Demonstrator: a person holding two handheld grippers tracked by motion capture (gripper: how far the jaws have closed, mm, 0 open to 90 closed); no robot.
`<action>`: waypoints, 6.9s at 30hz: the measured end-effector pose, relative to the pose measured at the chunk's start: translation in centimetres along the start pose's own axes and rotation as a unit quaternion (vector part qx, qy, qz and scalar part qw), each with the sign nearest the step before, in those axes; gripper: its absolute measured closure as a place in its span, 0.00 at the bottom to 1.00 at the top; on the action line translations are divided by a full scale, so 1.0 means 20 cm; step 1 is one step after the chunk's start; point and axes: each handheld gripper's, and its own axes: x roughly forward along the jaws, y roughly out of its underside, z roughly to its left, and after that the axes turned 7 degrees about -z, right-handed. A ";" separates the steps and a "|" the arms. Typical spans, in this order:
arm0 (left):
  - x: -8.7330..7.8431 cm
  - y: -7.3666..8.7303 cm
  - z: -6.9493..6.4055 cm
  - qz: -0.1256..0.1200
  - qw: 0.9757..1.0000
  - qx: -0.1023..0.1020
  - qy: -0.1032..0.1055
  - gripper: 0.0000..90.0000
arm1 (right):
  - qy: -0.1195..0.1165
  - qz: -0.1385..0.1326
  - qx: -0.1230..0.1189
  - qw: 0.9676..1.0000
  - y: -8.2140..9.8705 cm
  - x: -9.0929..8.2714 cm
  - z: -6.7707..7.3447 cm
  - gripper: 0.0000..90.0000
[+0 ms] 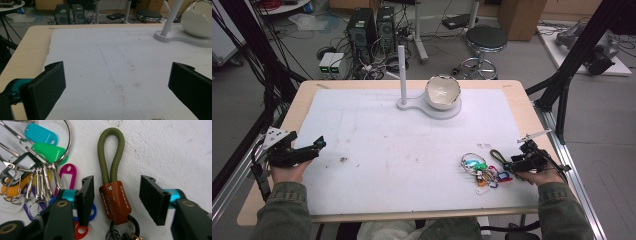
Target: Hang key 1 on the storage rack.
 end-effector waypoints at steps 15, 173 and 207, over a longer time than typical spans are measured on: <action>0.00 0.00 0.00 -0.001 1.000 0.000 0.000 0.02 | 0.029 0.008 -0.020 0.999 0.00 0.01 0.02 0.80; 0.03 0.00 0.01 0.000 1.000 -0.011 0.009 0.02 | -0.068 -0.147 -0.080 0.984 -1.59 0.18 0.83 0.81; 0.04 0.00 0.00 0.005 1.000 -0.008 0.011 0.02 | -0.053 -0.110 -0.078 0.990 -1.62 0.43 0.78 0.62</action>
